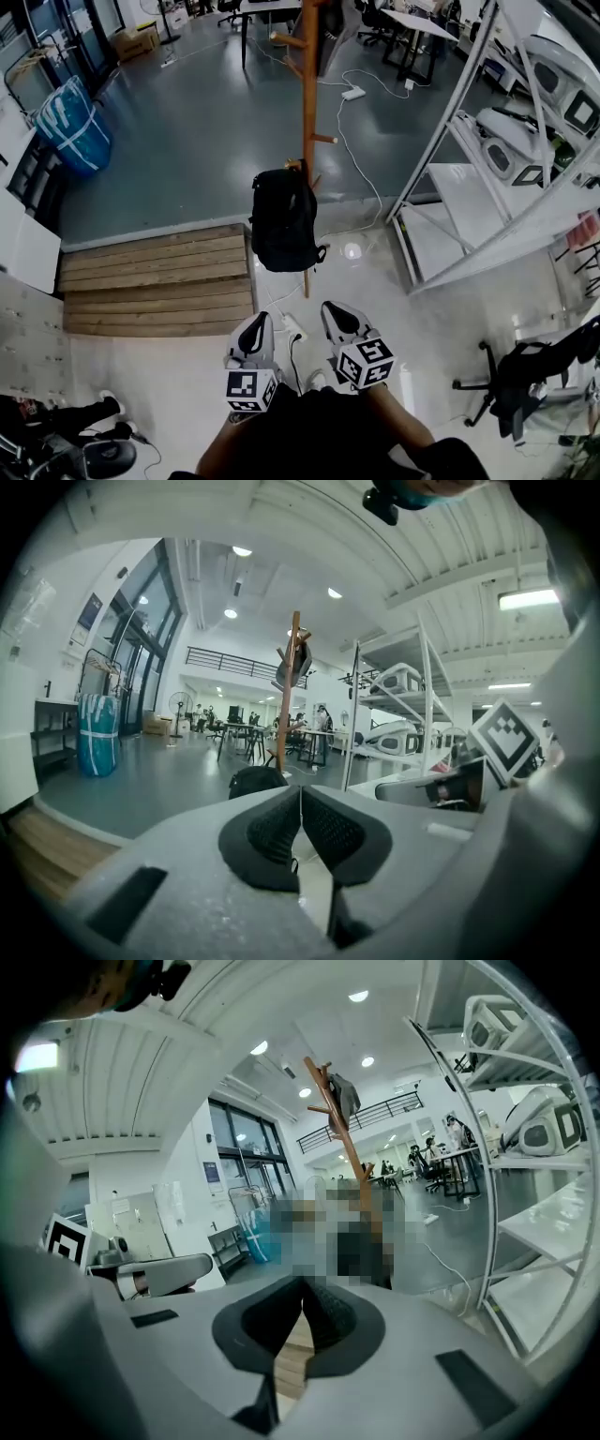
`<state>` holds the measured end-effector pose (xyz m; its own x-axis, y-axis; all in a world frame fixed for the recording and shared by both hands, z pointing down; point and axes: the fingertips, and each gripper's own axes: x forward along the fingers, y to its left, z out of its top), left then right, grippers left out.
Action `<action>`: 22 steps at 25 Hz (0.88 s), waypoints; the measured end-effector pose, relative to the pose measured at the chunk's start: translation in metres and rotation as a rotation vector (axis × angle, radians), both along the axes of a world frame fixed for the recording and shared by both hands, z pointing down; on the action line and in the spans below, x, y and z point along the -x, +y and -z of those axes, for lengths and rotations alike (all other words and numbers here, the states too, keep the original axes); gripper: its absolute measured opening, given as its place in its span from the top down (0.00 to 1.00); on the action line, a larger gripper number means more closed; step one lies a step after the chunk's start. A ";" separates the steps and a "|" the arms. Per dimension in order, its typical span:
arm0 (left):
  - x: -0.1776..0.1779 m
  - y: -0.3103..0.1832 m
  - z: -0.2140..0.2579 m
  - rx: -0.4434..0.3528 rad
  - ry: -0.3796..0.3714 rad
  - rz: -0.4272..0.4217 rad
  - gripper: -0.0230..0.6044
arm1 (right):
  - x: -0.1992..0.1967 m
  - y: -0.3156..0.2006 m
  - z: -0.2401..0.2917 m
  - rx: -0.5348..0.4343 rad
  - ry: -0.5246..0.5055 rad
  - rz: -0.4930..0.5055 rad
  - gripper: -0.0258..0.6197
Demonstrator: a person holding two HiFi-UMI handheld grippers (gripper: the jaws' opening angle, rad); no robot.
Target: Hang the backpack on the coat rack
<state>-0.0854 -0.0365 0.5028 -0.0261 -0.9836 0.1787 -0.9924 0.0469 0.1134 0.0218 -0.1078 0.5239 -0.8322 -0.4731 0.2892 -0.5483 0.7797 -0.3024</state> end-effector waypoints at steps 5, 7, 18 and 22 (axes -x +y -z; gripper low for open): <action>0.005 0.018 -0.003 0.000 0.000 -0.012 0.93 | 0.007 0.023 0.003 -0.027 0.007 -0.023 0.94; 0.010 0.024 -0.004 0.000 0.004 -0.008 0.93 | 0.010 0.032 0.002 -0.031 0.012 -0.027 0.94; 0.019 0.041 -0.008 0.001 0.018 -0.006 0.93 | 0.025 0.063 -0.002 -0.032 0.014 -0.011 0.94; 0.023 0.042 -0.010 0.000 0.020 0.002 0.93 | 0.026 0.060 -0.004 -0.033 0.009 -0.023 0.94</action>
